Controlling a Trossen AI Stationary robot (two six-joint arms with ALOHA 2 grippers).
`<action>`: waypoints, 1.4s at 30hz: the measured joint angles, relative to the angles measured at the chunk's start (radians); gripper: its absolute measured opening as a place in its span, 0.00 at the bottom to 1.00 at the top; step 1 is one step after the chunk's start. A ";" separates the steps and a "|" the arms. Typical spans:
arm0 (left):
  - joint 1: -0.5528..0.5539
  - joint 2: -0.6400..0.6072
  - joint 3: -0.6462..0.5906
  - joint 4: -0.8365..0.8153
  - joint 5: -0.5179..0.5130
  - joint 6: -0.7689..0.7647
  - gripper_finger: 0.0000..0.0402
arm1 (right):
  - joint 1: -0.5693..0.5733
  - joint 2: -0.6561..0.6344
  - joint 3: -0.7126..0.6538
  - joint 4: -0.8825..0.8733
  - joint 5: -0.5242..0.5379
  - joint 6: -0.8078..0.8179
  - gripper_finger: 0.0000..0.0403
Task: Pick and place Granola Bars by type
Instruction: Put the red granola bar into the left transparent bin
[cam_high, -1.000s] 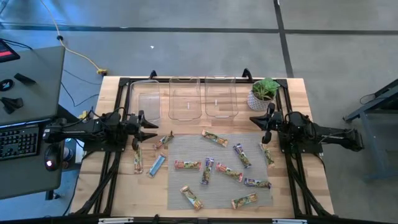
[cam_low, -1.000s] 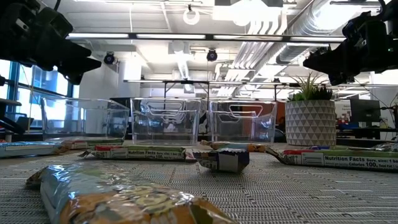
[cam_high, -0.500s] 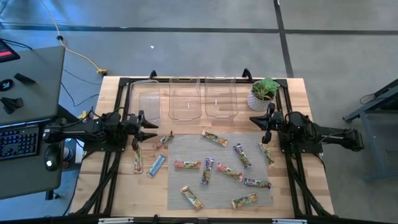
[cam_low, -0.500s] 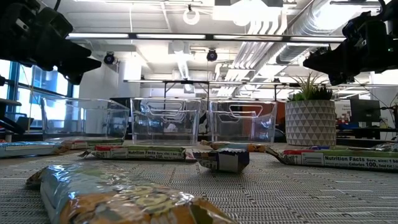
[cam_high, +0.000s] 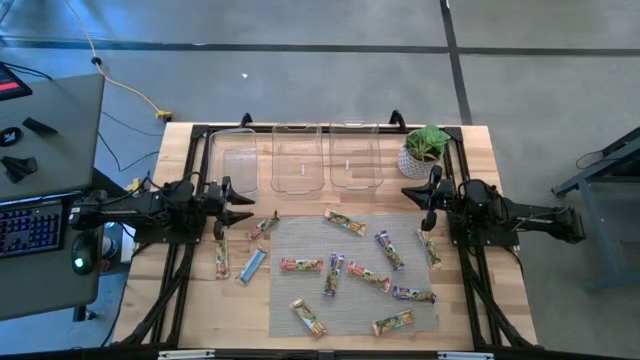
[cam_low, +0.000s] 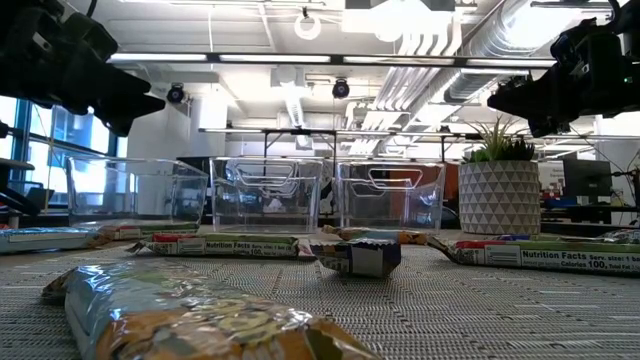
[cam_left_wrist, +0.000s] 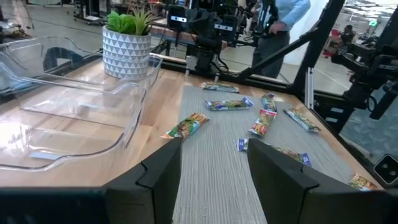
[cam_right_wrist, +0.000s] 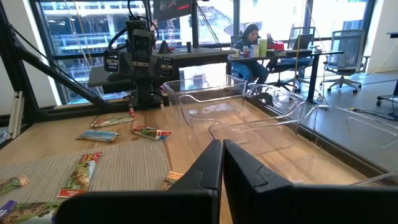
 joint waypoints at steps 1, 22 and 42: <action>0.000 0.000 0.000 0.001 -0.012 0.000 0.44 | 0.000 0.000 0.000 0.000 0.000 0.000 0.00; 0.000 0.013 0.127 -0.182 -0.372 -0.061 0.44 | 0.000 0.001 0.000 0.160 0.016 -0.185 0.00; 0.000 0.681 0.455 -0.503 -0.116 -0.394 0.44 | -0.001 0.000 0.000 0.559 0.168 -0.310 0.00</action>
